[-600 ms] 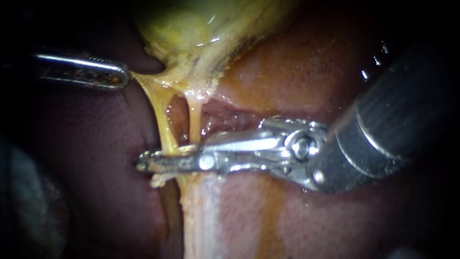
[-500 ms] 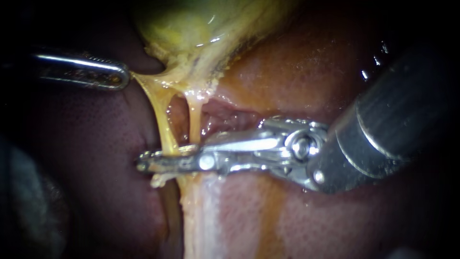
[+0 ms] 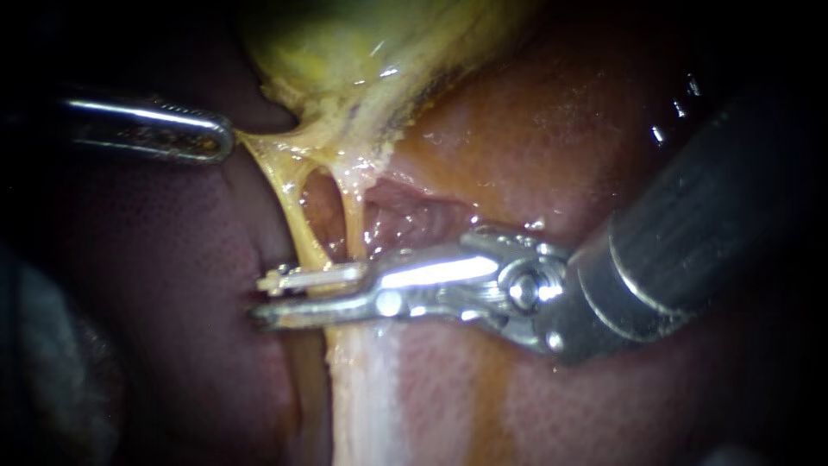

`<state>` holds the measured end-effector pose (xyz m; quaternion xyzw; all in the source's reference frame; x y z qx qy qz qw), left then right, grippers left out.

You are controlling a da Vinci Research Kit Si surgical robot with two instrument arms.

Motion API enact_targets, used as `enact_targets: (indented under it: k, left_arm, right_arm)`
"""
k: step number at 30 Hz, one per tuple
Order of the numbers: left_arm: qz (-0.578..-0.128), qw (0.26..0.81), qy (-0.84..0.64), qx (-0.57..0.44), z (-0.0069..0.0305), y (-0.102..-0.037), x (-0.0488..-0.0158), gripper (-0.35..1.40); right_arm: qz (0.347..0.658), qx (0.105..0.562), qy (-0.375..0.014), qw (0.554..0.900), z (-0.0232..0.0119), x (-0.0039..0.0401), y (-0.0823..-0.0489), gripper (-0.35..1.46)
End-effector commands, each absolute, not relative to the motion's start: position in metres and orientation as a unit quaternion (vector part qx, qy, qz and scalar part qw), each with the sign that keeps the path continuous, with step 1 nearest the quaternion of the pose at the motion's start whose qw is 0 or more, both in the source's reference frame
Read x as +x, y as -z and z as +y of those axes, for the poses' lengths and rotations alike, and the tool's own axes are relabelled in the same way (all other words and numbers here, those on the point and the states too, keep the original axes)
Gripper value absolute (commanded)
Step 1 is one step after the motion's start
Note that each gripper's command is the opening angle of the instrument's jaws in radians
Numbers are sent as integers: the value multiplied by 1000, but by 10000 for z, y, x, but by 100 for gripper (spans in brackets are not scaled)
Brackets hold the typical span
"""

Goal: Going back second clip left tube

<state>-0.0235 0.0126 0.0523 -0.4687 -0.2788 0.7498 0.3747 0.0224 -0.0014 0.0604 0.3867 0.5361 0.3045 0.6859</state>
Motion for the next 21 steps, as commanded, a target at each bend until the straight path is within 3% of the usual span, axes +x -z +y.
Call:
enact_targets:
  k: [1,4,8,14,21]
  left_arm:
    - [-279,374,-750,-469,125,-523,-235,-35]
    - [-278,375,-750,-469,125,-523,-235,-35]
    - [-278,374,-750,-469,124,-524,-235,-35]
    - [-278,374,-750,-469,123,-525,-235,-35]
    - [-277,374,-750,-469,122,-525,-235,-35]
  right_arm:
    - [539,372,-302,693,-12,222,-606,46]
    - [542,321,-291,720,-7,219,-609,48]
    - [538,294,-261,745,-6,208,-607,50]
    - [561,259,-202,760,-8,175,-591,50]
    - [573,239,-170,765,-6,112,-563,50]
